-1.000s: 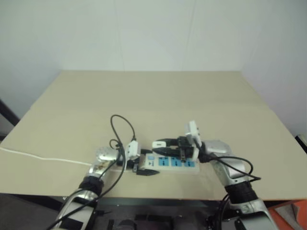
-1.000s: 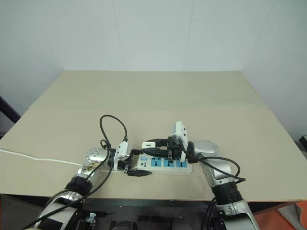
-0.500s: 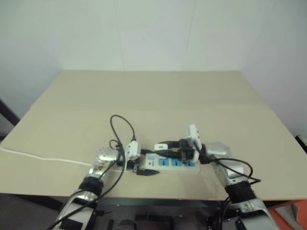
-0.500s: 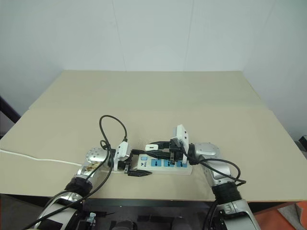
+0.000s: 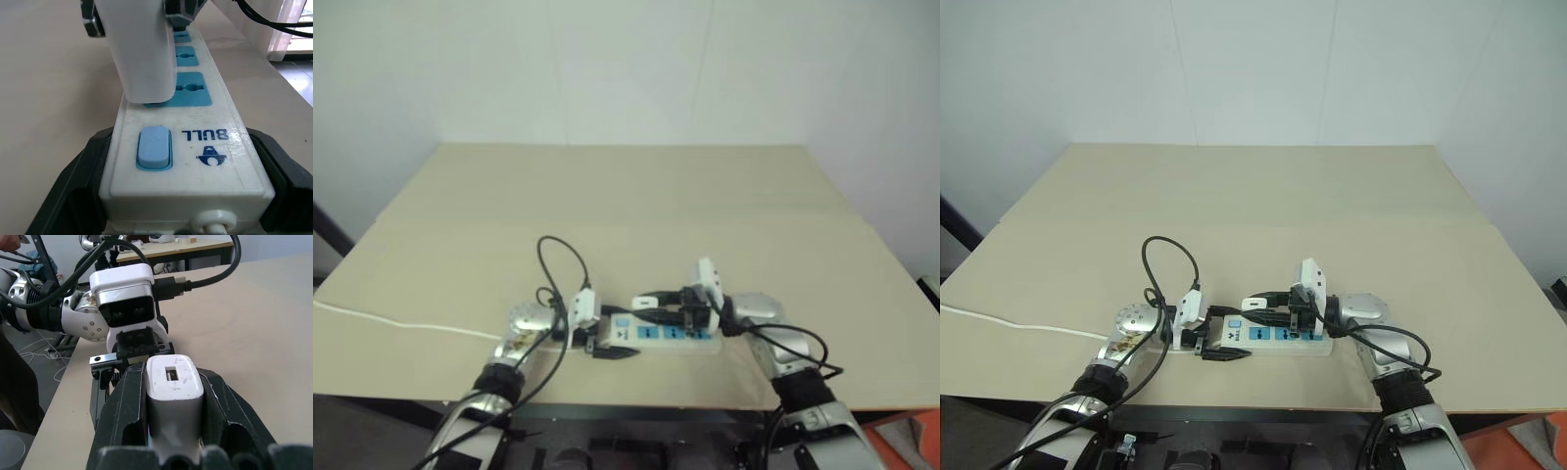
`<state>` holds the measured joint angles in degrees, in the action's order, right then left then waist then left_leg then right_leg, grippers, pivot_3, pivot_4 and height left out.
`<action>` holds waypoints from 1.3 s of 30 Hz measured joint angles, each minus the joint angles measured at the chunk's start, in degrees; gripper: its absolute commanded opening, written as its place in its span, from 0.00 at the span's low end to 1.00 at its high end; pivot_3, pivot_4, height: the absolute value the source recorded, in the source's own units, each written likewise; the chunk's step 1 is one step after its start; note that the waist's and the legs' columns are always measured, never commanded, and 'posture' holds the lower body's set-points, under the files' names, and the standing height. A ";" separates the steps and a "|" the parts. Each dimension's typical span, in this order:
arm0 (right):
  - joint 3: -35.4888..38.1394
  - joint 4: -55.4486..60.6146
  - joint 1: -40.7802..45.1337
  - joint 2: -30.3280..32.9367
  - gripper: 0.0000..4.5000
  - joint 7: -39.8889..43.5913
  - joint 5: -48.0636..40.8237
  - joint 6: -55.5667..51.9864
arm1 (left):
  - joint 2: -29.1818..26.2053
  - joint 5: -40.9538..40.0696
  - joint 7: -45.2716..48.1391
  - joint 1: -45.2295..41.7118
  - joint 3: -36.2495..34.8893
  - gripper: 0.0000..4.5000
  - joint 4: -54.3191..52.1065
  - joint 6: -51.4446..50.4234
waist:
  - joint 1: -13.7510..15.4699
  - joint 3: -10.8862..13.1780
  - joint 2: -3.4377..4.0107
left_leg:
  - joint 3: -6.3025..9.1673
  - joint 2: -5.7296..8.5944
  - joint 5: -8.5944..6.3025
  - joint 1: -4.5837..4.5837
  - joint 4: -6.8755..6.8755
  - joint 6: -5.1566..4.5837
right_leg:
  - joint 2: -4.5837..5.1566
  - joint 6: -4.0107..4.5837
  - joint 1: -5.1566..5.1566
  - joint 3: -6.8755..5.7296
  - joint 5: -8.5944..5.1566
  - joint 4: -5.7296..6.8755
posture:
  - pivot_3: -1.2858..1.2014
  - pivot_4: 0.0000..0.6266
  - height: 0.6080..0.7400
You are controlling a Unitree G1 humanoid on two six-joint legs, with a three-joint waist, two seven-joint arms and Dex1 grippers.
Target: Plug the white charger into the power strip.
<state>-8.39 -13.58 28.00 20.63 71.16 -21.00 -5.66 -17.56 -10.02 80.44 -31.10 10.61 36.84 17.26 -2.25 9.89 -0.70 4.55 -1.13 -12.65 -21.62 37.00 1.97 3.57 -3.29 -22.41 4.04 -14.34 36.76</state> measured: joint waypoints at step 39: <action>-6.67 -8.12 3.21 5.91 0.99 6.68 5.36 7.13 | -0.07 0.52 -1.35 0.86 0.53 0.74 -0.94 -0.97 | 0.20 -0.66 -0.49 | -0.01 -0.02 -0.01 0.31 -0.08 0.00 | 0.00 -0.01 0.30 0.01 -0.04 -0.15 | 0.52 0.24 1.00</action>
<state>-15.05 -21.70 31.21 26.55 77.83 -15.64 1.46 -17.64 -9.50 79.09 -30.24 11.14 35.90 16.29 -2.04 9.23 -1.19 4.54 -1.15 -12.66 -21.30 36.93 1.98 3.57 -3.30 -22.11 4.05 -14.38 36.61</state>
